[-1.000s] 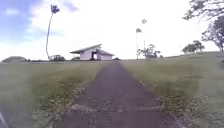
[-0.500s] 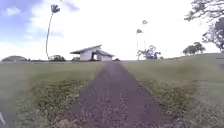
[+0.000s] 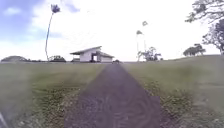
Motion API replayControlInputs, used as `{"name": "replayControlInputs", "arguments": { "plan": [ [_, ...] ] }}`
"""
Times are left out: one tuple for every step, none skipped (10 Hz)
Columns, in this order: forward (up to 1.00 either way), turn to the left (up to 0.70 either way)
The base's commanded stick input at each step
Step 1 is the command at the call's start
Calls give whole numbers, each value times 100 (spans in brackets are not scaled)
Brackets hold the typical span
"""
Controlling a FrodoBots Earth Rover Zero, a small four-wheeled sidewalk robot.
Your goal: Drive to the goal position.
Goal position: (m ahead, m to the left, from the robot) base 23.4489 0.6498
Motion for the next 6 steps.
{"name": "replayControlInputs", "arguments": {
  "plan": [
    [70,0],
    [70,0],
    [70,0],
    [70,0],
    [70,0],
    [70,0]
  ]
}}
